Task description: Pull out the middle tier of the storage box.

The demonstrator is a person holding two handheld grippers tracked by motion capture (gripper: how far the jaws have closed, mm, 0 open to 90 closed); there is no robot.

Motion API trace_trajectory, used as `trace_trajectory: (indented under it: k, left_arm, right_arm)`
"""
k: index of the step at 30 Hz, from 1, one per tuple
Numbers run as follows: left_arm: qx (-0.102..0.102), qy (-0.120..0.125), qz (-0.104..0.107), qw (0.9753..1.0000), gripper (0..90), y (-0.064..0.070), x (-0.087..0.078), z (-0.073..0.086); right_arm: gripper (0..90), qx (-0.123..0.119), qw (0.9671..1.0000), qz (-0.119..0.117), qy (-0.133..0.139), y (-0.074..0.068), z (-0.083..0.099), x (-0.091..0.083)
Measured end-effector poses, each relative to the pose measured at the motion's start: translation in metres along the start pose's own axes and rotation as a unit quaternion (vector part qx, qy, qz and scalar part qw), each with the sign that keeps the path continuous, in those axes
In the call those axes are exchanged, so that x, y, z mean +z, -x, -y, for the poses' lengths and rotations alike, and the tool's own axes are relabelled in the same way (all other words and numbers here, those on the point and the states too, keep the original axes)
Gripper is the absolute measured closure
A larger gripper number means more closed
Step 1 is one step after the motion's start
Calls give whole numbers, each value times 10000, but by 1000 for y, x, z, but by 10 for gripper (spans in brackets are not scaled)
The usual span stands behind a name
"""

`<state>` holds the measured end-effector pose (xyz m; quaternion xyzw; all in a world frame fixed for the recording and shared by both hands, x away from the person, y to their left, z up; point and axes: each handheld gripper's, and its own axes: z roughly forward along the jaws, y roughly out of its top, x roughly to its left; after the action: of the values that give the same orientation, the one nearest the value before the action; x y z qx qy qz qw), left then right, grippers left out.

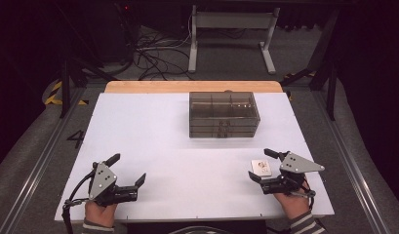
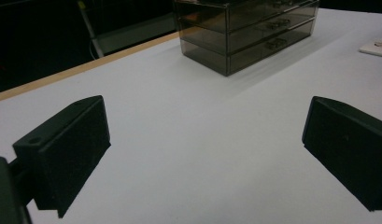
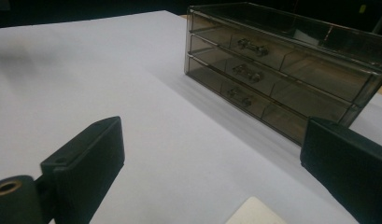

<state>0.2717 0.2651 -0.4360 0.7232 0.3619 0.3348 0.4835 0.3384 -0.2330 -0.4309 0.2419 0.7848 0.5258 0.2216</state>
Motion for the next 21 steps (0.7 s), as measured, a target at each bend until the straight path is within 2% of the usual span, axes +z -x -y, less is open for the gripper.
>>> trace_trajectory:
  k: [14, 21]
  left_arm:
    - [-18, -17, -33, 10000, 16, -1, 0, 0]
    - [-16, -24, 16, 10000, 16, -1, 2, -1]
  right_arm:
    - [79, -39, 9996, -242, -103, 1, -20, 11]
    - [79, -129, 9994, -303, -102, 0, -32, 18]
